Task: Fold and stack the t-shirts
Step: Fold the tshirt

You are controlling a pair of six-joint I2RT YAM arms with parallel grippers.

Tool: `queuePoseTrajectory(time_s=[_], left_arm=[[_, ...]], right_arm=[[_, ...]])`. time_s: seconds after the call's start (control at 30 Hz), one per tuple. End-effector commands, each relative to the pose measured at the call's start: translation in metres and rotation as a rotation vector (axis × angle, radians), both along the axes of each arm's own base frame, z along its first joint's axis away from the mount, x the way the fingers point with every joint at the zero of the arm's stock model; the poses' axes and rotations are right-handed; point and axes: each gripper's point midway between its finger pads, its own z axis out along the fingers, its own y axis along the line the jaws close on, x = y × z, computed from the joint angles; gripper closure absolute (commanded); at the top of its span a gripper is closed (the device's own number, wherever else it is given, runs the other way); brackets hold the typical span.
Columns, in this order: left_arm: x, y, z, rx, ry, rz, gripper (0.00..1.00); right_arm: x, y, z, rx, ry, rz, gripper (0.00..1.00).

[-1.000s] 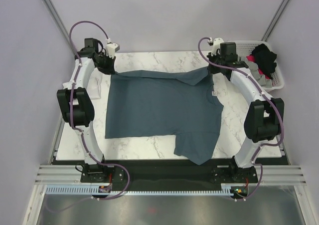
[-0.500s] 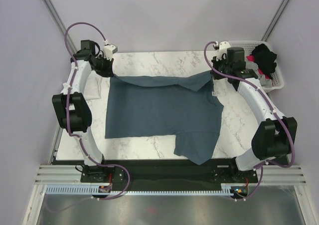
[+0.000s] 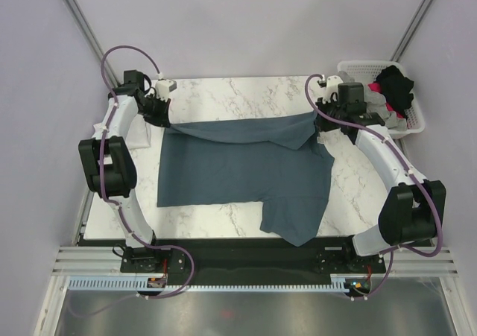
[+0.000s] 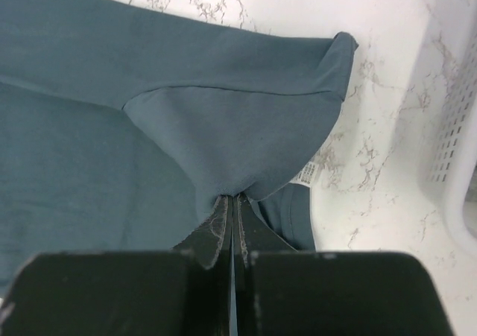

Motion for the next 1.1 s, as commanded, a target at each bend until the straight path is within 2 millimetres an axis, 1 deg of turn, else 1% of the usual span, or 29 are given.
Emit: queuePoseTrajectory(time_s=[0.0, 0.07, 0.1, 0.13, 0.17, 0.3, 0.37, 0.43, 0.47, 0.5, 0.53, 0.57, 0.6, 0.7, 0.77, 0.8, 0.87, 1.0, 1.03, 1.07], left_arm=[[-0.004, 0.011, -0.007, 0.03, 0.026, 0.027, 0.98], [-0.007, 0.015, -0.015, 0.05, 0.057, 0.041, 0.98], [-0.008, 0.017, -0.018, 0.054, 0.067, 0.049, 0.95], [-0.009, 0.018, -0.021, 0.055, 0.079, 0.058, 0.86], [-0.01, 0.019, -0.022, 0.053, 0.088, 0.068, 0.84], [-0.02, 0.027, -0.028, 0.068, 0.111, 0.091, 0.79], [-0.024, 0.028, -0.031, 0.073, 0.119, 0.087, 0.79], [-0.027, 0.03, -0.033, 0.075, 0.126, 0.089, 0.74], [-0.028, 0.03, -0.031, 0.076, 0.122, 0.091, 0.73], [-0.028, 0.03, -0.031, 0.073, 0.122, 0.096, 0.73], [-0.027, 0.03, -0.028, 0.069, 0.116, 0.1, 0.73], [-0.026, 0.027, -0.021, 0.051, 0.1, 0.105, 0.72], [-0.024, 0.026, -0.016, 0.042, 0.088, 0.104, 0.72], [-0.021, 0.019, -0.006, 0.007, 0.083, 0.112, 0.7], [-0.022, 0.016, -0.002, -0.01, 0.101, 0.126, 0.7], [-0.028, 0.015, -0.007, -0.017, 0.144, 0.13, 0.7], [-0.034, 0.013, -0.01, -0.032, 0.177, 0.142, 0.69], [-0.054, 0.001, -0.021, -0.094, 0.284, 0.148, 0.68], [-0.059, -0.001, -0.026, -0.106, 0.316, 0.15, 0.58], [-0.063, -0.004, -0.03, -0.119, 0.337, 0.149, 0.57]], right_arm=[[-0.003, 0.005, 0.003, 0.032, -0.017, 0.012, 1.0], [-0.004, 0.005, -0.006, 0.029, 0.003, 0.016, 1.0], [-0.006, 0.004, -0.012, 0.023, 0.015, 0.02, 0.99], [-0.006, 0.003, -0.013, 0.018, 0.017, 0.018, 0.96], [-0.007, 0.003, -0.015, 0.015, 0.019, 0.02, 0.95], [-0.01, 0.001, -0.021, 0.004, 0.033, 0.013, 0.96], [-0.012, 0.002, -0.024, 0.011, 0.041, 0.015, 0.96], [-0.013, 0.003, -0.026, 0.015, 0.046, 0.019, 0.94], [-0.014, 0.003, -0.026, 0.015, 0.048, 0.019, 0.91], [-0.013, 0.002, -0.024, 0.013, 0.043, 0.019, 0.77], [-0.012, 0.0, -0.022, 0.003, 0.036, 0.01, 0.69], [-0.009, -0.001, -0.017, -0.004, 0.024, 0.007, 0.63], [-0.008, -0.003, -0.014, -0.013, 0.014, 0.0, 0.53], [0.0, -0.011, 0.001, -0.048, -0.031, -0.025, 0.41], [0.003, -0.01, 0.012, -0.046, -0.057, -0.025, 0.4], [0.004, -0.009, 0.016, -0.038, -0.063, -0.023, 0.4], [0.004, -0.003, 0.02, -0.011, -0.067, -0.003, 0.4], [0.001, 0.009, 0.018, 0.049, -0.039, 0.028, 0.4], [0.001, 0.012, 0.015, 0.063, -0.028, 0.034, 0.4], [0.0, 0.016, 0.013, 0.075, -0.017, 0.052, 0.41]])
